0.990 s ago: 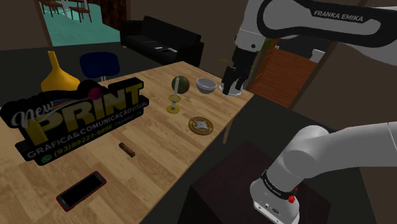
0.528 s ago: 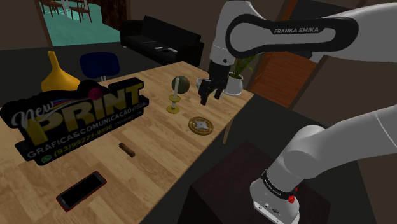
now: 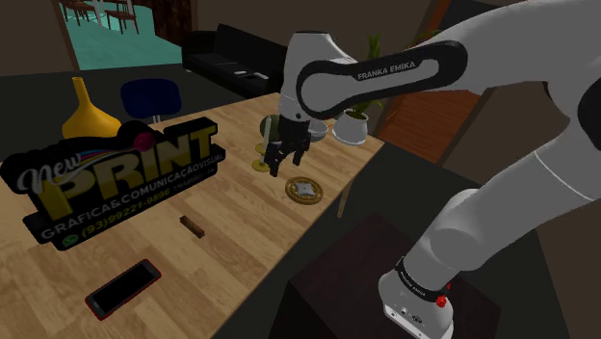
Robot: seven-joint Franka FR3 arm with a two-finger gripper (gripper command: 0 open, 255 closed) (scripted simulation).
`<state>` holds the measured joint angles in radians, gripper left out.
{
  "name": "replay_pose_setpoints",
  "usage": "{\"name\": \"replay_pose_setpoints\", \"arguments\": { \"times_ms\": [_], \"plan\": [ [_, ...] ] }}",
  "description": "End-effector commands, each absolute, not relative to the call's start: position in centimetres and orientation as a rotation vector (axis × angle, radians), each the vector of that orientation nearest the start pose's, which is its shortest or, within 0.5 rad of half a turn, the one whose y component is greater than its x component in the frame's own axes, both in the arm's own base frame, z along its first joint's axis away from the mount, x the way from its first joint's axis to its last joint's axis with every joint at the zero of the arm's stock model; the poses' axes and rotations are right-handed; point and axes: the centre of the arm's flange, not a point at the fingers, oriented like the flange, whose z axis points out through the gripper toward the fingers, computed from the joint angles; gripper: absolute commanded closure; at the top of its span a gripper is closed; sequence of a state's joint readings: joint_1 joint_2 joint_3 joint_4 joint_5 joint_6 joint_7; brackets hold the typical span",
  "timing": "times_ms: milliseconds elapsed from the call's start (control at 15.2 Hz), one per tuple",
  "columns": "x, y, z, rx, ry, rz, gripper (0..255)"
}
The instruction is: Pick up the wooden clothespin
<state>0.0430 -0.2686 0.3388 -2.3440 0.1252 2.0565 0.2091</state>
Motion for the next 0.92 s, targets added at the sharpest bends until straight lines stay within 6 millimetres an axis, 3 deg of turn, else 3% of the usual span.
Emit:
{"name": "replay_pose_setpoints", "arguments": {
  "times_ms": [0,858],
  "plan": [
    [43.7,19.6,41.1,-3.126,-0.167,0.054,0],
    [51.6,29.7,29.5,-3.142,-0.244,0.05,0]
  ]
}}
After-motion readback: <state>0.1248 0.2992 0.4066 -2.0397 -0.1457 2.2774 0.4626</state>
